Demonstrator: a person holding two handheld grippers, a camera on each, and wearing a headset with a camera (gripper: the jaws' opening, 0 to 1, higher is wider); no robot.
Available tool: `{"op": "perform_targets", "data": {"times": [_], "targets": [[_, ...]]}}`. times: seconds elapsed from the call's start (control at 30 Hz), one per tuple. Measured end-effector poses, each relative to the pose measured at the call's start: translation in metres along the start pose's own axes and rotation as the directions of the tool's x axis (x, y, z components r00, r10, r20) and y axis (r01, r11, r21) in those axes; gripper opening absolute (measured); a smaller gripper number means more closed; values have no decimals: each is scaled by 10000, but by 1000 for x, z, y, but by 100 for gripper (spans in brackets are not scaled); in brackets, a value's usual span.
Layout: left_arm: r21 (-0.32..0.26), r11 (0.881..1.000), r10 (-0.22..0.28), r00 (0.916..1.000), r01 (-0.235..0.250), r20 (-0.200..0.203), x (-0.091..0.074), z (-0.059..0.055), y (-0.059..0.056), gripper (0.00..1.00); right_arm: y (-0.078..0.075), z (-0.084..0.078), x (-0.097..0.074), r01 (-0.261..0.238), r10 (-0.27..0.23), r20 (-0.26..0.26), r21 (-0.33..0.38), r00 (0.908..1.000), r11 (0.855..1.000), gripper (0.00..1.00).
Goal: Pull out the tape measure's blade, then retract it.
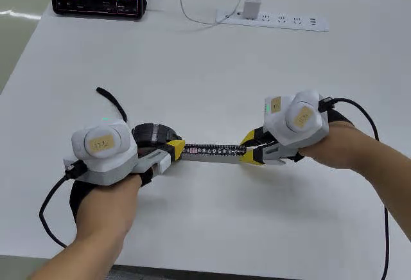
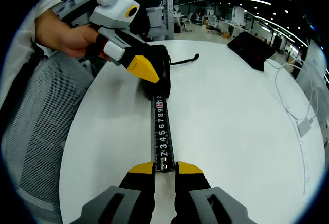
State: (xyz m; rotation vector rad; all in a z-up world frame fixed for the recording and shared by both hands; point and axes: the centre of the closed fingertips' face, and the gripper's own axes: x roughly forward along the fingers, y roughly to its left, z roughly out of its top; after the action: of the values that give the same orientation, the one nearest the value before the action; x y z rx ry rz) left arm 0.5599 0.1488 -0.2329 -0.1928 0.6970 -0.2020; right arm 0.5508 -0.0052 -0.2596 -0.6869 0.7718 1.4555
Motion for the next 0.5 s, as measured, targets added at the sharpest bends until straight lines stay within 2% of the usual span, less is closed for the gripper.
{"op": "perform_targets", "data": {"times": [0.5], "targets": [[-70, 10000, -30, 10000, 30, -11, 0, 0, 0, 57, 0, 10, 9, -62, 62, 158, -13, 9999, 10000, 10]]}}
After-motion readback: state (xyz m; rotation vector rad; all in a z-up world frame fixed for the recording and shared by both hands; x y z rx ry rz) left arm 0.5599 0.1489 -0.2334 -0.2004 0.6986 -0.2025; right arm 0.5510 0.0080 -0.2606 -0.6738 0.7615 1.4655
